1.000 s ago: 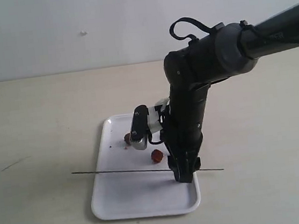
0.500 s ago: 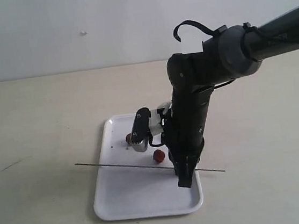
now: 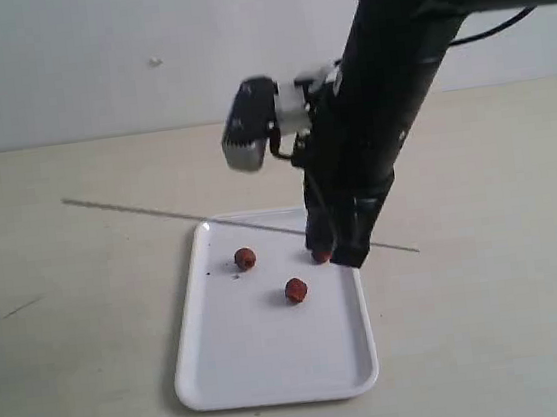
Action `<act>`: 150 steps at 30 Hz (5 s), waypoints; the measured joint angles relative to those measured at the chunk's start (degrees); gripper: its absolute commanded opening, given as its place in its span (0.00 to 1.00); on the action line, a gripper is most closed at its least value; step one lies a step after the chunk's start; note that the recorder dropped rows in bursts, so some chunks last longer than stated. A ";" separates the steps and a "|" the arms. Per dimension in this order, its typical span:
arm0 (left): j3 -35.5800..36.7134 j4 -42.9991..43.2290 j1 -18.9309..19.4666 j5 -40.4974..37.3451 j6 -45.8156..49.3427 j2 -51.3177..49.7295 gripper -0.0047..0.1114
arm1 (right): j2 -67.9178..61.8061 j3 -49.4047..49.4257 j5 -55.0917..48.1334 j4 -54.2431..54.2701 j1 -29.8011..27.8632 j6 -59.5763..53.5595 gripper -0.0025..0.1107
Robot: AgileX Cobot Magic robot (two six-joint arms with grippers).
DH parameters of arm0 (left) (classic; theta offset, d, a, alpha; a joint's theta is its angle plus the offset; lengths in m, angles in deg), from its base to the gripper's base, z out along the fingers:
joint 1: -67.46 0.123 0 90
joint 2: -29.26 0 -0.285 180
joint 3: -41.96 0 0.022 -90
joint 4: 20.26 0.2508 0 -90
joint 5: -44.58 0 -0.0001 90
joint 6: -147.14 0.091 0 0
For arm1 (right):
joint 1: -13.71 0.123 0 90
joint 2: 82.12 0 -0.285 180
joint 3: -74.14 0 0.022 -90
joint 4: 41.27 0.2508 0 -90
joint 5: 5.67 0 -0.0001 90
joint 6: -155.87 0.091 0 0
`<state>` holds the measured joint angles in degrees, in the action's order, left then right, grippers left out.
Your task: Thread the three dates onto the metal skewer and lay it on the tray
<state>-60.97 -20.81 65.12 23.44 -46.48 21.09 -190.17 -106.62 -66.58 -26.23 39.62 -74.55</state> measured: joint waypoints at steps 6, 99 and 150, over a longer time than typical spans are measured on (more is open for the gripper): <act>0.00 0.00 0.00 0.00 0.00 0.00 0.34 | 9.89 0.47 12.32 4.88 0.00 15.55 0.02; -11.28 35.62 0.00 70.89 -7.38 -23.33 0.34 | 13.46 16.34 19.36 -20.76 0.00 37.84 0.02; -93.03 33.68 -18.97 -23.95 16.31 -105.73 0.54 | 13.46 36.83 28.67 -19.56 0.00 53.60 0.02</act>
<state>-154.00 12.86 46.15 -0.51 -30.16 -84.64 -176.71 -69.79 -37.91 -45.79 39.62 -20.95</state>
